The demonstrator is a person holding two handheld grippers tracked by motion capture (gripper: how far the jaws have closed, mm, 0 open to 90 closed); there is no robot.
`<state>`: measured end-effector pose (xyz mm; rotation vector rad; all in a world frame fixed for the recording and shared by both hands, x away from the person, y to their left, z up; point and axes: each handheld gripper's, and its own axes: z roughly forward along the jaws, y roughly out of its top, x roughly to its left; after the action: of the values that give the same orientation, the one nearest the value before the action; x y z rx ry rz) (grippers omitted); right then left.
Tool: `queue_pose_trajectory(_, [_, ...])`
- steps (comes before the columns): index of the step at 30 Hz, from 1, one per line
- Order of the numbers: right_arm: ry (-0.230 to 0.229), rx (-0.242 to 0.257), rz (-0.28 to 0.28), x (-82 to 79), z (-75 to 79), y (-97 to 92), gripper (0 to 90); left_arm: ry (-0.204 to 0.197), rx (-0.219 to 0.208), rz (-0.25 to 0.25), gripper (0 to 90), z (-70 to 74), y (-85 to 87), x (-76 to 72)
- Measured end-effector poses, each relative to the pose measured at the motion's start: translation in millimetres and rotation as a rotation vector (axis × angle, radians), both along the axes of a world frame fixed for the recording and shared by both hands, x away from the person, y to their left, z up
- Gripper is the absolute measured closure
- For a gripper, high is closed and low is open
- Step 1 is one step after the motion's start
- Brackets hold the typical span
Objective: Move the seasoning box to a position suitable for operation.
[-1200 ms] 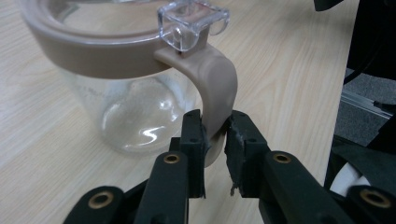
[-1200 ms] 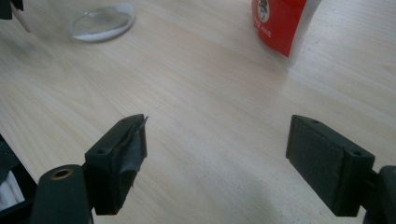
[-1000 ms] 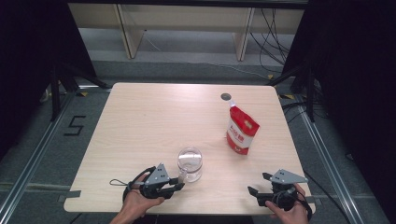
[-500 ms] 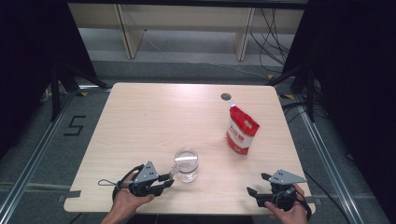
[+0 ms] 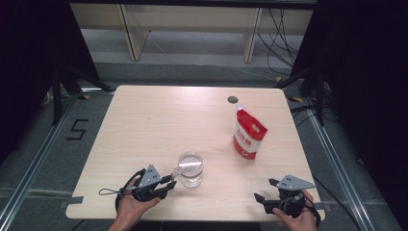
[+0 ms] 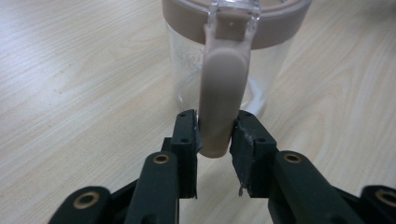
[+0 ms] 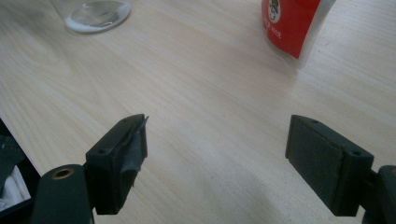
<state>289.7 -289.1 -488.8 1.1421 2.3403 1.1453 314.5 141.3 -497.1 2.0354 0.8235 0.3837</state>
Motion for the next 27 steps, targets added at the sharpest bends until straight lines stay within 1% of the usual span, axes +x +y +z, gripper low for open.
queue_pose_trajectory(1, [-0.021,-0.015,-0.001,0.8,-0.1,-0.9,21.7,-0.005,-0.013,0.014,70.8,0.1,-2.5,-0.5])
queue_pose_trajectory(2, [-0.021,-0.015,-0.001,0.8,-0.1,-0.9,21.7,-0.014,-0.018,0.007,70.8,0.2,-3.1,0.8])
queue_pose_trajectory(3, [-0.021,-0.018,-0.002,1.0,-0.3,-0.9,21.8,-0.014,-0.014,0.019,72.1,1.4,-4.2,0.9])
queue_pose_trajectory(4, [0.004,-0.012,-0.012,-0.5,0.2,-0.1,21.8,-0.024,0.000,0.022,72.4,1.9,-4.3,1.5])
queue_pose_trajectory(5, [0.004,-0.012,-0.012,-0.5,0.2,-0.1,21.8,-0.040,0.020,0.035,72.4,1.9,-3.3,3.3])
queue_pose_trajectory(6, [0.003,-0.012,-0.011,-0.5,0.2,-0.1,21.8,-0.033,-0.001,0.045,72.7,1.4,-2.5,4.7])
queue_pose_trajectory(7, [0.004,-0.012,-0.011,-0.6,0.2,-0.1,21.8,-0.036,0.022,0.033,72.9,2.3,1.8,8.0])
queue_pose_trajectory(8, [-0.019,-0.018,-0.002,0.8,-0.3,-0.7,21.8,-0.029,0.009,0.047,73.2,1.7,2.8,9.7])
queue_pose_trajectory(9, [-0.003,-0.013,-0.008,-0.1,-0.1,-0.2,21.8,-0.031,0.002,0.054,73.4,1.3,3.5,11.5])
queue_pose_trajectory(10, [0.007,-0.010,-0.013,-0.8,0.2,0.3,21.8,-0.036,0.011,0.053,73.6,1.5,4.7,13.8])
queue_pose_trajectory(11, [0.003,-0.011,-0.012,-0.6,0.1,0.4,21.8,-0.036,0.011,0.053,73.8,1.5,4.7,13.8])
queue_pose_trajectory(12, [-0.016,-0.015,0.011,1.8,-0.5,-1.0,21.9,-0.035,0.003,0.061,73.9,1.1,3.9,13.8])
queue_pose_trajectory(13, [-0.016,-0.015,0.011,1.8,-0.5,-1.0,21.9,-0.045,0.035,0.037,73.9,2.1,6.5,16.2])
queue_pose_trajectory(15, [-0.015,-0.020,0.007,1.6,-0.3,-0.8,21.9,-0.056,0.029,0.026,74.2,1.8,6.6,18.7])
queue_pose_trajectory(16, [-0.015,-0.020,0.007,1.6,-0.3,-0.8,21.9,-0.044,0.008,0.036,74.2,0.7,5.4,19.1])
queue_pose_trajectory(17, [-0.029,-0.026,0.005,1.9,-0.4,-1.3,22.0,-0.056,0.039,0.021,74.3,1.8,7.1,21.2])
queue_pose_trajectory(18, [-0.037,-0.029,0.008,2.5,-0.6,-1.6,22.0,-0.058,0.024,0.021,74.4,1.4,6.0,22.5])
queue_pose_trajectory(19, [-0.026,-0.026,0.004,1.7,-0.3,-1.2,22.0,-0.051,0.017,0.022,74.5,0.9,5.2,23.5])
queue_pose_trajectory(21, [-0.031,-0.025,0.008,2.2,-0.4,-1.4,22.0,-0.055,0.014,0.017,74.6,0.7,4.2,25.6])
queue_pose_trajectory(22, [-0.033,-0.026,0.008,2.3,-0.6,-1.4,22.0,-0.048,0.010,0.019,74.6,0.5,3.0,25.8])
queue_pose_trajectory(23, [-0.033,-0.026,0.009,2.3,-0.6,-1.3,22.0,-0.068,0.020,0.001,74.6,0.9,2.1,28.3])
queue_pose_trajectory(24, [-0.034,-0.027,0.009,2.3,-0.6,-1.3,22.0,-0.058,0.010,0.008,74.6,0.2,0.5,28.5])
queue_pose_trajectory(25, [-0.032,-0.023,0.012,2.5,-0.7,-1.2,22.1,-0.058,0.010,0.008,74.6,0.2,0.5,28.5])
queue_pose_trajectory(26, [-0.017,-0.016,0.010,1.9,-0.5,-0.7,22.0,-0.071,0.019,-0.008,74.7,0.6,-0.1,31.7])
queue_pose_trajectory(27, [-0.018,-0.017,0.010,1.9,-0.4,-0.7,22.1,-0.066,0.018,-0.002,74.7,0.4,-1.7,32.7])
